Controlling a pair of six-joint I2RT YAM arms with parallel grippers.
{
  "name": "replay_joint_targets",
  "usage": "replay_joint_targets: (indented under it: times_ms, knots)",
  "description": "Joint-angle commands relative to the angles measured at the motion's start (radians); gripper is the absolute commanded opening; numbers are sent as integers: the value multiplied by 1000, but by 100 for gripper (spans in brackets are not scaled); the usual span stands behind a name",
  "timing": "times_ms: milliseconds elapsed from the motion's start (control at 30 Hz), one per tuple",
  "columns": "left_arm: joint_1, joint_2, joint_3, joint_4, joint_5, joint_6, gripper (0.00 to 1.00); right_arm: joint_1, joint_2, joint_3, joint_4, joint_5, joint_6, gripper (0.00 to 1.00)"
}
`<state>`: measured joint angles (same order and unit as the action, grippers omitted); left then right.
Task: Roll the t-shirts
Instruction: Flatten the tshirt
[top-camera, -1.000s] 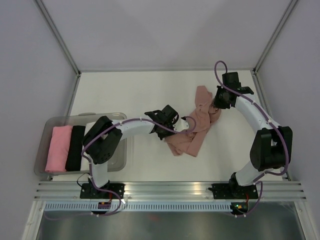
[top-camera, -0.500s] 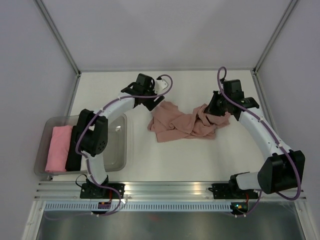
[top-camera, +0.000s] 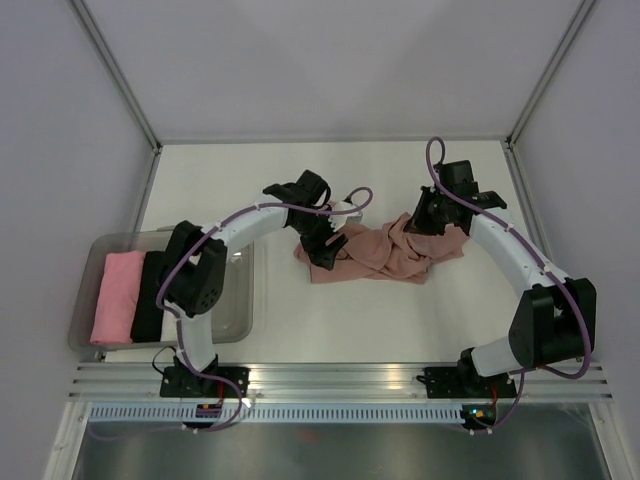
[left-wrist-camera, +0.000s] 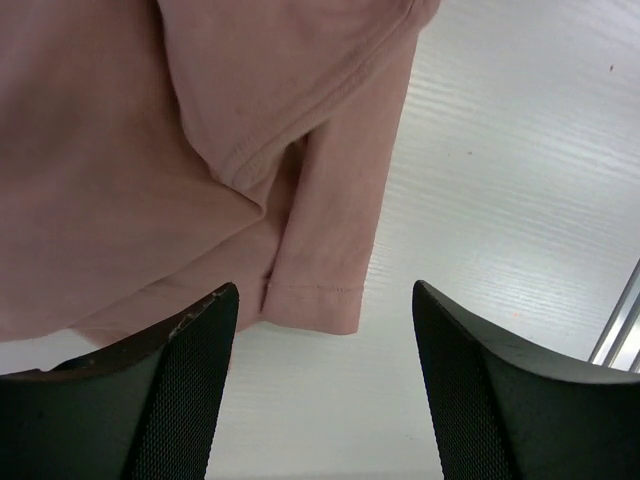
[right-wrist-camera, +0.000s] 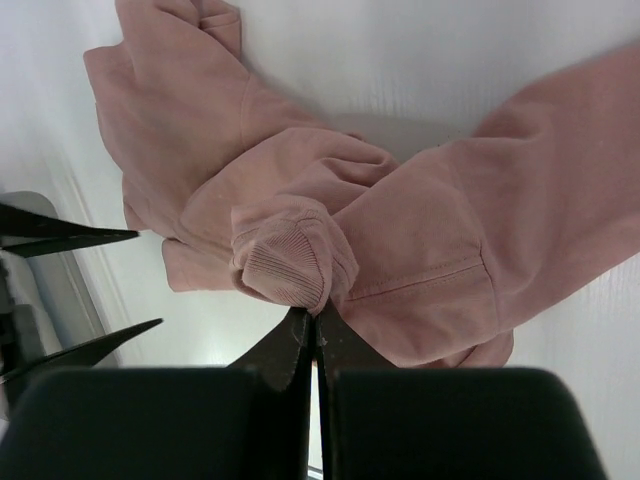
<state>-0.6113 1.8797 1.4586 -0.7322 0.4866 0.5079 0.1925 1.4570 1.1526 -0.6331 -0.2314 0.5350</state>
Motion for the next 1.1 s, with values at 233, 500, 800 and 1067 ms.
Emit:
replay_joint_targets:
  times_ms: [233, 500, 800, 1067]
  knots:
    - [12, 163, 82, -76, 64, 20, 75, -5, -15, -2, 58, -8, 3, 0]
    - [10, 182, 54, -75, 99, -2, 60, -5, -15, 1, 52, 1, -7, 0]
    - [10, 111, 25, -75, 101, 12, 24, -7, -14, -2, 59, 24, -6, 0]
    - [19, 29, 28, -99, 20, 1, 2, -83, -6, 111, 1, 66, -38, 0]
